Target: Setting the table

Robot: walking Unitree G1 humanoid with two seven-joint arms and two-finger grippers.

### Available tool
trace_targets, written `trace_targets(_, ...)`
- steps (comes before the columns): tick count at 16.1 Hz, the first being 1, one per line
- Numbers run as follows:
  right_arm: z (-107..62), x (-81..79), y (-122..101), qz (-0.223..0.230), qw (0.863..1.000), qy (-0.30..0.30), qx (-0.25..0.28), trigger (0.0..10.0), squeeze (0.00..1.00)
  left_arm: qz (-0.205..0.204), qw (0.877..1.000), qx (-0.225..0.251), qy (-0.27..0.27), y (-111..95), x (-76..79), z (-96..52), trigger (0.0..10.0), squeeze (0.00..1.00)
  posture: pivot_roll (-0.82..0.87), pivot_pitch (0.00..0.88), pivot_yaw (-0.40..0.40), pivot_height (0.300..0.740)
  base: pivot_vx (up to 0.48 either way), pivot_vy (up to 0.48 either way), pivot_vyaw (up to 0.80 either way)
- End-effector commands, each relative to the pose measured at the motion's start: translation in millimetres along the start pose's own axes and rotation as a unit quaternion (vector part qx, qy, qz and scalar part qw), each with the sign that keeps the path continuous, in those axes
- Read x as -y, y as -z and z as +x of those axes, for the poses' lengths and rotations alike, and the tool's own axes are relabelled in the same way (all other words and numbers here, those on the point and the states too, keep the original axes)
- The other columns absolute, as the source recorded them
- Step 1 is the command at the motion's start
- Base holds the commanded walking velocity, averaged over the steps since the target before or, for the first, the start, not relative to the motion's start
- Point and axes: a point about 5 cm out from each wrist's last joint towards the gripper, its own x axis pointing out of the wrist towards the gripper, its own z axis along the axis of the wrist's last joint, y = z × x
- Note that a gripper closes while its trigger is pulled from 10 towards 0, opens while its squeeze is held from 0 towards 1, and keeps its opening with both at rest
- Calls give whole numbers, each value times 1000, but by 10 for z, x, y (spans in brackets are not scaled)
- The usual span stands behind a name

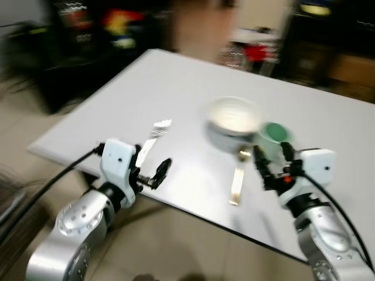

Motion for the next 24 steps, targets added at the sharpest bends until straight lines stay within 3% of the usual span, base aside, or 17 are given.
trace_targets(1,-34,-38,31,1,1000,-5,-12,10000,1000,5,1000,19,-20,-62,1,17,10000,0,59,0,-42,740,0,0,800)
trace_targets(5,23,-46,96,12,1000,-7,-28,10000,1000,5,998,15,-62,-63,-31,55,10000,0,61,0,-52,740,0,0,800)
trace_targets(6,26,-21,96,14,999,-4,-29,10000,1000,33,997,26,-72,-69,-16,75,10000,0,71,0,-61,740,0,0,800)
trace_targets(8,29,1,109,14,999,2,-33,10000,1000,35,996,25,-78,-63,-10,76,10000,0,78,0,-67,740,0,0,800)
trace_targets(15,25,18,191,56,997,28,-43,10000,1000,58,996,30,-64,-88,-11,173,10000,0,56,0,-23,740,0,0,800)
trace_targets(17,22,17,223,55,996,41,-50,10000,1000,45,996,29,-74,-85,-60,191,10000,0,41,0,2,740,0,0,800)
trace_targets(18,11,-4,196,55,997,34,-43,10000,1000,17,996,32,-76,-101,-71,197,10000,0,33,0,12,740,0,0,800)
trace_targets(24,93,-72,248,56,997,22,-48,10000,1000,41,996,36,-69,-139,-99,242,10000,0,52,0,18,740,0,0,800)
